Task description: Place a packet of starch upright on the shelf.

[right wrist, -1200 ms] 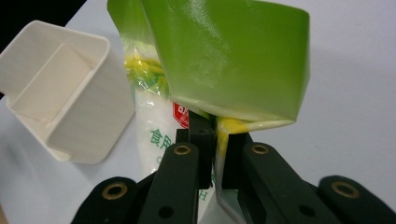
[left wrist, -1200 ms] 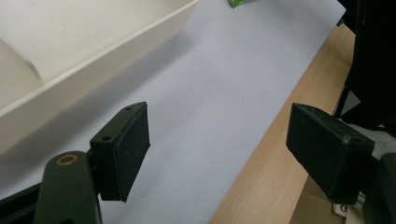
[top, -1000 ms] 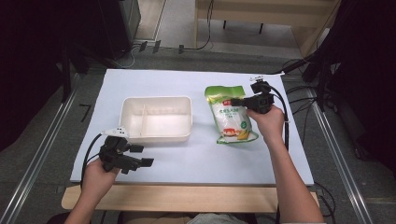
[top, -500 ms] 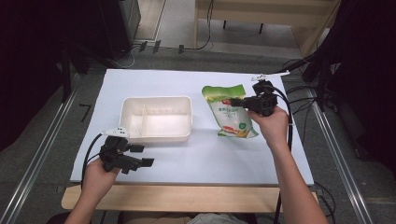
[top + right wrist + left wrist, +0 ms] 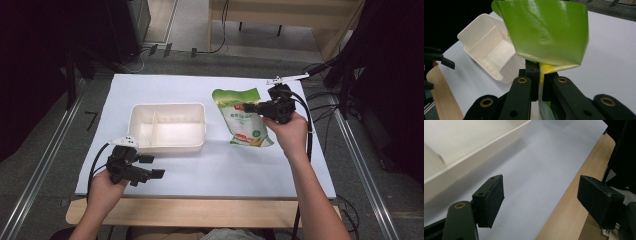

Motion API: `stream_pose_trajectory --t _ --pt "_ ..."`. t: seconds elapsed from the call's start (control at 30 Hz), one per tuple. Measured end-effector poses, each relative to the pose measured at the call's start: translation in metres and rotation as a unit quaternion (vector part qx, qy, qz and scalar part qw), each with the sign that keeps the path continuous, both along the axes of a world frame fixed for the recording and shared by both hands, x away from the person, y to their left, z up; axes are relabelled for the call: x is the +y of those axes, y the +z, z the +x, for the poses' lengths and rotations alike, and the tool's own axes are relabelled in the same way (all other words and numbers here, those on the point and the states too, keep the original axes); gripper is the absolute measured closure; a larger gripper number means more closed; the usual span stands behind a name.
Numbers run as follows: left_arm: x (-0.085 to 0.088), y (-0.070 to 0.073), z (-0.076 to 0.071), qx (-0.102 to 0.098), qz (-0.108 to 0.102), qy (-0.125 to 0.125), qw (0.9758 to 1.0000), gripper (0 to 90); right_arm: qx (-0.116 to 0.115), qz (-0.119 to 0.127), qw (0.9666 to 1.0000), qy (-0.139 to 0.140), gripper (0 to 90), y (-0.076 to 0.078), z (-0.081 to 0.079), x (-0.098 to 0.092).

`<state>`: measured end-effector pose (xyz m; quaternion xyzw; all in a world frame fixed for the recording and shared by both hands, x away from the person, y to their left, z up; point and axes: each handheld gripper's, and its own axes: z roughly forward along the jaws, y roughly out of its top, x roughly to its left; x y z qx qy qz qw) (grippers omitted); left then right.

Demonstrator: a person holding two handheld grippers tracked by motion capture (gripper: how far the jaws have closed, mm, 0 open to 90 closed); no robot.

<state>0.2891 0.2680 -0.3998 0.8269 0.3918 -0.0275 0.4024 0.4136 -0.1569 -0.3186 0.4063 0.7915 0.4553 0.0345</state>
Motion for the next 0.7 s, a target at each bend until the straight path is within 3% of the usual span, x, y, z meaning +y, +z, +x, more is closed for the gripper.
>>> stream_pose_trajectory --t 0.4,0.7 --pt "0.002 -0.001 0.000 0.000 0.002 0.006 1.0000 22.0 -0.009 -0.005 0.9999 0.011 89.3 0.009 -0.003 0.015" --pt "0.000 -0.002 0.001 0.002 0.003 0.005 1.0000 22.0 -0.025 -0.020 0.9991 0.028 89.3 0.030 0.004 0.037"
